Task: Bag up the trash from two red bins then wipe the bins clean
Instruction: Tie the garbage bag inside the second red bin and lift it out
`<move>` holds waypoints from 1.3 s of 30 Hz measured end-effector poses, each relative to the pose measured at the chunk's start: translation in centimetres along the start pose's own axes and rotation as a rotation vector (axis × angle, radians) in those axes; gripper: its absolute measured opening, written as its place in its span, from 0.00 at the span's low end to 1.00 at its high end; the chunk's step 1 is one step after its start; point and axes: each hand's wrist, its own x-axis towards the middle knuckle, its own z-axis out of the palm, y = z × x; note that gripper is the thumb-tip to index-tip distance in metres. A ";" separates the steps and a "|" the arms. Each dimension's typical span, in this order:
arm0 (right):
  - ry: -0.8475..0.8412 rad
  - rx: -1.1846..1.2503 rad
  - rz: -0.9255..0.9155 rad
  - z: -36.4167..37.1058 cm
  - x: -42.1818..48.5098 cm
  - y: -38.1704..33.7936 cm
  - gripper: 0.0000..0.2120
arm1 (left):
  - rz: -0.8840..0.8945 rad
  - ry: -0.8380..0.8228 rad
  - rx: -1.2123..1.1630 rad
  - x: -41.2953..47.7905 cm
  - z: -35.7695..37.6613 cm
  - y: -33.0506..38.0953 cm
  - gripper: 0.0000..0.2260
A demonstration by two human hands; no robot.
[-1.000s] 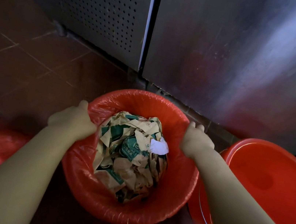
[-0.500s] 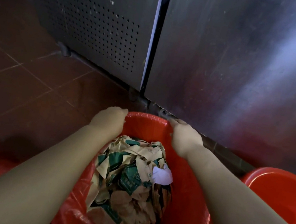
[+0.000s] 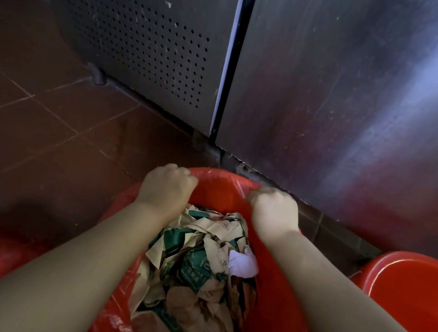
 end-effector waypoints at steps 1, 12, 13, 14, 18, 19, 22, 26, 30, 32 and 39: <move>-0.013 -0.033 -0.035 0.0 -0.2 -0.1 0.05 | 0.003 -0.018 0.006 -0.3 0.0 0.1 0.12; -0.300 0.199 0.043 -1.1 -1.9 0.0 0.17 | -0.048 -0.099 -0.254 -2.1 -0.2 -0.7 0.12; -0.270 0.273 0.086 -1.0 -1.8 0.1 0.19 | -0.069 -0.093 -0.272 -1.9 -0.1 -0.9 0.15; -0.234 0.314 0.119 -0.8 -1.5 0.3 0.21 | -0.078 -0.094 -0.284 -1.5 0.1 -1.0 0.17; -0.178 0.165 0.217 0.3 -0.8 0.9 0.27 | -0.129 -0.104 -0.250 0.0 0.6 -1.4 0.26; -0.203 0.110 0.227 0.6 -0.8 1.0 0.27 | -0.156 -0.105 -0.183 0.3 0.8 -1.5 0.27; -0.232 0.048 0.222 0.7 -0.9 1.2 0.25 | -0.182 -0.117 -0.054 1.0 1.0 -1.7 0.26; -0.149 0.118 0.226 0.5 -1.7 1.2 0.16 | -0.207 -0.121 -0.372 1.1 0.9 -2.7 0.20; -0.091 0.221 0.282 0.5 -2.4 0.0 0.16 | -0.171 -0.008 -0.352 -0.1 -0.2 -3.4 0.11; -0.057 0.262 0.264 0.2 -2.7 -1.0 0.19 | -0.179 0.002 -0.320 -0.8 -1.0 -3.8 0.08; -0.019 0.419 0.177 -1.7 -4.3 -4.2 0.15 | -0.189 -0.114 -0.192 -4.9 -2.5 -4.6 0.12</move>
